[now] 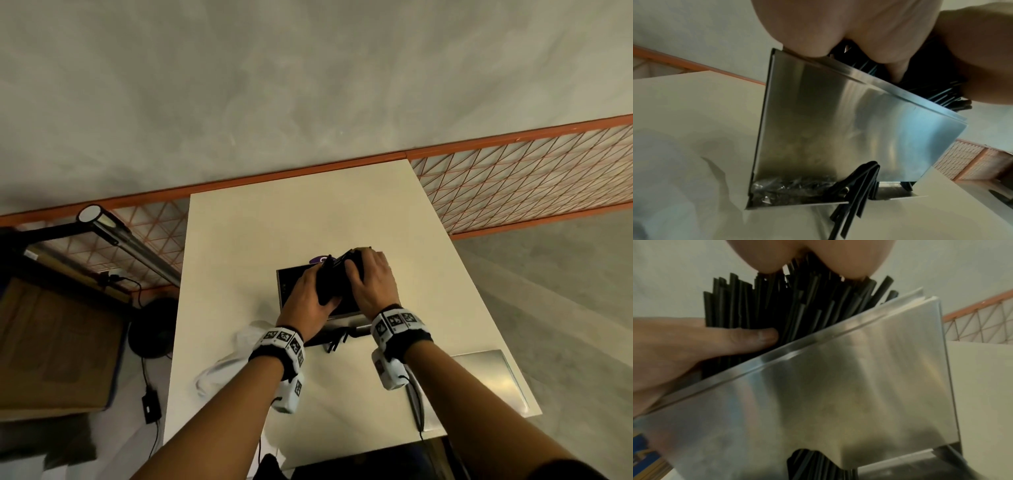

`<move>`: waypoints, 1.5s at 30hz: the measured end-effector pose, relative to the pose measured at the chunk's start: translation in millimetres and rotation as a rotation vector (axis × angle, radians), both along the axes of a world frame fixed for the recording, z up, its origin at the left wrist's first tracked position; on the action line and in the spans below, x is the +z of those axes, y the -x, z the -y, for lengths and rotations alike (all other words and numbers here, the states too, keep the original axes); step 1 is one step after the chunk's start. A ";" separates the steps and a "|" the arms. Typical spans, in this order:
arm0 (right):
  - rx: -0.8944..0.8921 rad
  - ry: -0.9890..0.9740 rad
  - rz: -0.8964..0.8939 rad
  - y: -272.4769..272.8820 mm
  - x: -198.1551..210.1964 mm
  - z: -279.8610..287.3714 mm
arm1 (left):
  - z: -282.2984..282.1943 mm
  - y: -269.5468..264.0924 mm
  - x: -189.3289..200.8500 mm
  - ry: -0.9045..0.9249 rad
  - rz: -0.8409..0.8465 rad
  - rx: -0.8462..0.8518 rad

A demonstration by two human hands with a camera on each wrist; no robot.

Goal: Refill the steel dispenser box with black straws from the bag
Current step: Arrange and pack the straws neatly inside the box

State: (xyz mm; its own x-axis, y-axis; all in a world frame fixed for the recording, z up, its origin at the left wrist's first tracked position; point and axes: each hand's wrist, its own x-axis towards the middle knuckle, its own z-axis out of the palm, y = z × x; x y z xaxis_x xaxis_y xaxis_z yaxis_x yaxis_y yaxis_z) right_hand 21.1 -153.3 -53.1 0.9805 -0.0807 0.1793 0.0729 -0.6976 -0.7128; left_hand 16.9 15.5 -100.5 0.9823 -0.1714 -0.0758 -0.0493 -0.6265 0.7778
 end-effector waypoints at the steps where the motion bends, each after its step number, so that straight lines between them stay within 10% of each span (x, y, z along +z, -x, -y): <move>1: -0.008 -0.006 -0.007 -2.0 0.4 0.9 | 0.4 -1.2 0.1 -0.014 0.007 -0.007; 20: -0.186 -0.015 -0.144 38.1 21.8 77.0 | 6.7 3.9 7.0 -0.185 0.016 0.010; 34: 0.035 0.387 -0.297 56.2 5.6 48.2 | 7.2 4.3 9.8 -0.190 0.037 0.012; 45: 0.079 0.270 -0.495 37.3 17.3 31.1 | 5.7 10.2 7.1 -0.214 0.019 -0.077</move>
